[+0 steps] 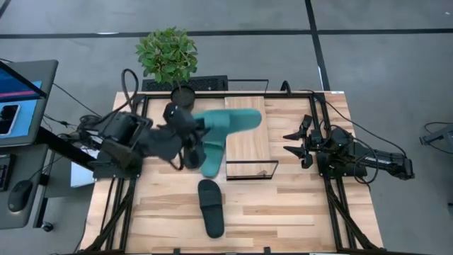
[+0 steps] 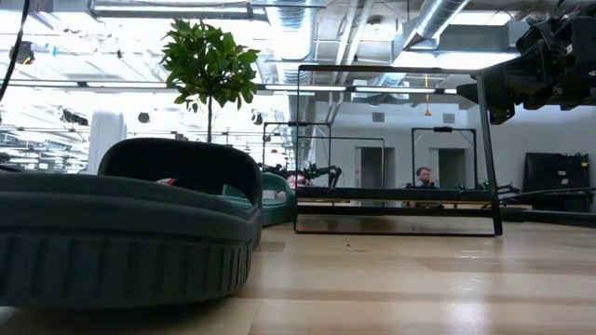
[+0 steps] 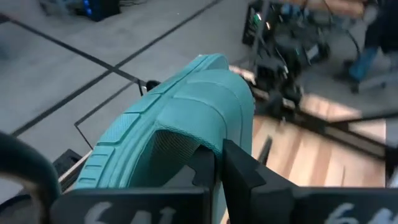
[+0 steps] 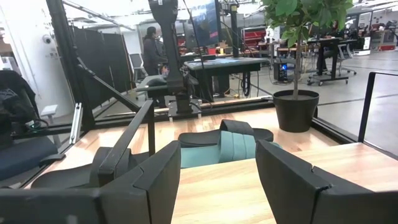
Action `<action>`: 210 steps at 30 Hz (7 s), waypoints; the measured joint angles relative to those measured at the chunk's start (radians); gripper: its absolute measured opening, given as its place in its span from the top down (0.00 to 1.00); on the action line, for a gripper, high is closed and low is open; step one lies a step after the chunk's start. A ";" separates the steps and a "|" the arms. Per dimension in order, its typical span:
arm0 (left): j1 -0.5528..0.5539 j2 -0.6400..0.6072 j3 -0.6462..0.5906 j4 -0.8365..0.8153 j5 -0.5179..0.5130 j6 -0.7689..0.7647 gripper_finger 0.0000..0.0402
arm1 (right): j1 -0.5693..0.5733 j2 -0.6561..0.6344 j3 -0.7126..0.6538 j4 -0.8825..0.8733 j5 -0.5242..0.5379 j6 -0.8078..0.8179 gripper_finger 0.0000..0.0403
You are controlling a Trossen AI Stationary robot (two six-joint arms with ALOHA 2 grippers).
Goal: Pick and place slides into the shelf
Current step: Put the bottom green slide on the shelf
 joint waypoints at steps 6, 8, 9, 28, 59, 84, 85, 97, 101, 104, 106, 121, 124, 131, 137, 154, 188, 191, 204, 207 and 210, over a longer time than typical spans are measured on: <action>0.102 0.001 -0.069 0.133 0.088 -0.042 1.00 | 0.000 0.000 0.000 0.000 0.000 0.000 0.50; 0.131 -0.001 -0.102 0.179 0.129 -0.050 1.00 | 0.000 0.000 0.000 0.000 0.000 0.000 0.50; 0.145 -0.001 -0.127 0.207 0.145 -0.055 1.00 | 0.000 0.000 0.000 0.000 0.000 0.000 0.50; 0.323 0.001 -0.638 0.725 0.492 -0.246 1.00 | 0.000 0.000 0.000 0.000 0.000 0.000 0.50; 0.307 0.000 -1.025 1.051 0.681 -0.461 1.00 | 0.000 0.000 0.000 0.000 0.000 0.000 0.50; 0.325 0.000 -1.035 1.104 0.706 -0.472 1.00 | 0.000 0.000 0.000 0.000 0.000 0.000 0.50; 0.328 0.000 -1.035 1.110 0.708 -0.473 1.00 | 0.000 0.000 0.000 0.000 0.000 0.000 0.50; 0.338 0.000 -1.035 1.101 0.757 -0.575 1.00 | 0.000 0.000 0.000 0.000 0.000 0.000 0.50; 0.339 0.000 -1.035 1.084 0.767 -0.600 1.00 | 0.000 0.000 0.000 0.000 0.000 0.000 0.50; 0.344 0.000 -1.035 1.079 0.775 -0.601 1.00 | 0.000 0.000 0.000 0.000 0.000 0.000 0.50; 0.352 0.000 -1.035 1.081 0.792 -0.600 1.00 | 0.000 0.000 0.000 0.000 0.000 0.000 0.50; 0.375 0.000 -1.035 1.081 0.881 -0.604 1.00 | 0.000 0.000 0.000 0.000 0.000 0.000 0.50; 0.373 0.000 -1.035 1.081 0.884 -0.604 1.00 | 0.000 0.000 0.000 0.000 0.000 0.000 0.50; 0.370 0.000 -1.035 1.081 0.917 -0.604 1.00 | 0.000 0.000 0.000 0.000 0.000 0.000 0.50; 0.370 0.000 -1.035 1.081 0.929 -0.600 1.00 | 0.000 0.000 0.000 0.000 0.000 0.000 0.50; 0.363 0.000 -1.035 1.077 0.921 -0.556 0.97 | 0.000 0.000 0.000 0.000 0.000 0.000 0.50; 0.357 0.000 -1.034 0.978 0.901 -0.559 0.74 | 0.000 0.000 0.000 0.000 0.000 0.000 0.50; 0.357 0.000 -1.034 0.948 0.901 -0.576 0.74 | 0.000 0.000 0.000 0.000 0.000 0.000 0.50; 0.366 0.000 -1.034 0.928 0.895 -0.577 0.74 | 0.000 0.000 0.000 0.000 0.000 0.000 0.50; 0.366 0.000 -1.034 0.903 0.894 -0.578 0.74 | 0.000 0.000 0.000 0.000 0.000 0.000 0.50; 0.367 0.000 -1.034 0.892 0.891 -0.577 0.74 | 0.000 0.000 0.000 0.000 0.000 0.000 0.50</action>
